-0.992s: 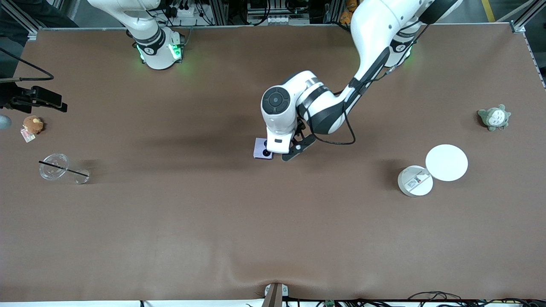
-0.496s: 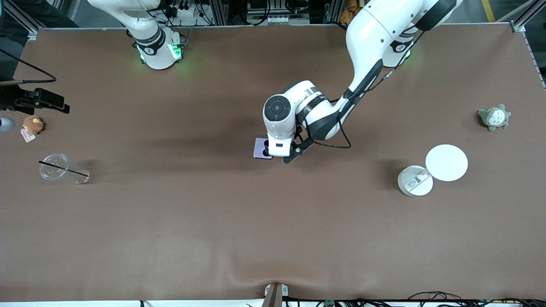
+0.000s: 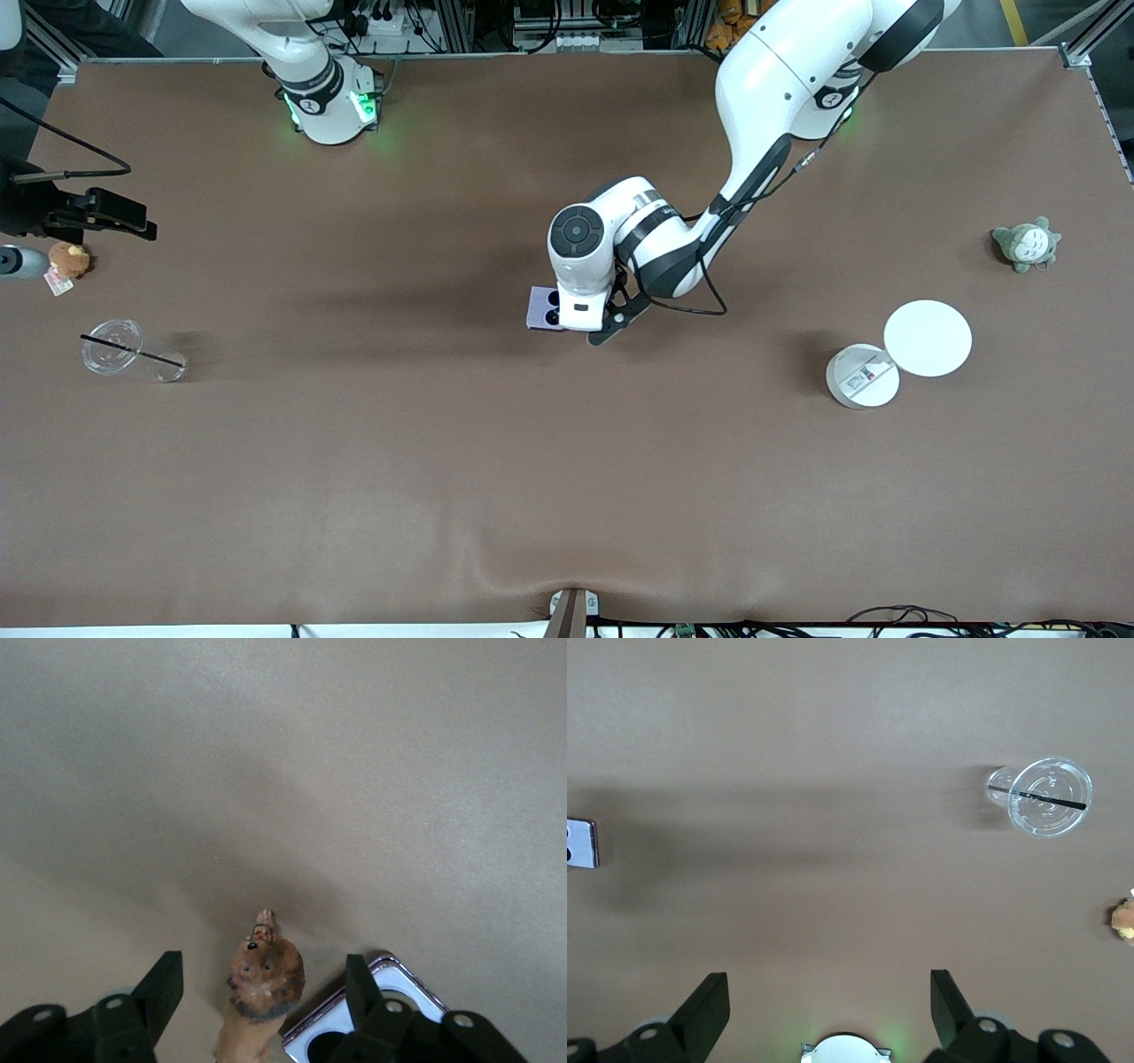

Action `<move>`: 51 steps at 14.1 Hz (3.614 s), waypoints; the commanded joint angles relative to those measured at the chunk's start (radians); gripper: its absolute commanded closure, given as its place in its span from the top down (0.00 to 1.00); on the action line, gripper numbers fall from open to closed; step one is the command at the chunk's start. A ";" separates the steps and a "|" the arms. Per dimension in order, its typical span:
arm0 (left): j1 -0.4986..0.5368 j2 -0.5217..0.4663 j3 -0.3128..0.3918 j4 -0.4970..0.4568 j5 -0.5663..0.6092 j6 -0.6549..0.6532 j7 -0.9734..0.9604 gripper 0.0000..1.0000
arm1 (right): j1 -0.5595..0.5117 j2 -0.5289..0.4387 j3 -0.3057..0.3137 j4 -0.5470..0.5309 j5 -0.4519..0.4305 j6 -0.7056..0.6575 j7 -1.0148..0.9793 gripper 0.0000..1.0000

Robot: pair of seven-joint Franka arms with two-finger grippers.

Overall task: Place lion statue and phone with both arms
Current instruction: 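Close the left gripper on the lion figurine while the right gripper starts reaching, then lift the lion with the left gripper while the right gripper reaches the phone, then carry the lion toward the white cup while the right gripper grasps the phone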

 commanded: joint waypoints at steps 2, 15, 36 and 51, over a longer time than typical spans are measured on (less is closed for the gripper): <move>-0.005 -0.004 0.000 -0.018 0.031 0.034 -0.044 0.75 | 0.056 0.019 -0.002 0.004 0.014 0.003 0.022 1.00; 0.194 -0.211 -0.003 -0.159 0.091 -0.037 0.345 0.00 | 0.421 0.291 -0.002 0.005 0.141 0.311 0.544 1.00; 0.528 -0.177 -0.003 -0.278 0.115 0.143 1.190 0.00 | 0.785 0.690 -0.002 0.004 0.158 0.741 0.860 1.00; 0.608 -0.184 -0.003 -0.317 0.172 0.133 1.205 0.00 | 0.794 0.734 -0.002 -0.004 0.156 0.765 0.861 1.00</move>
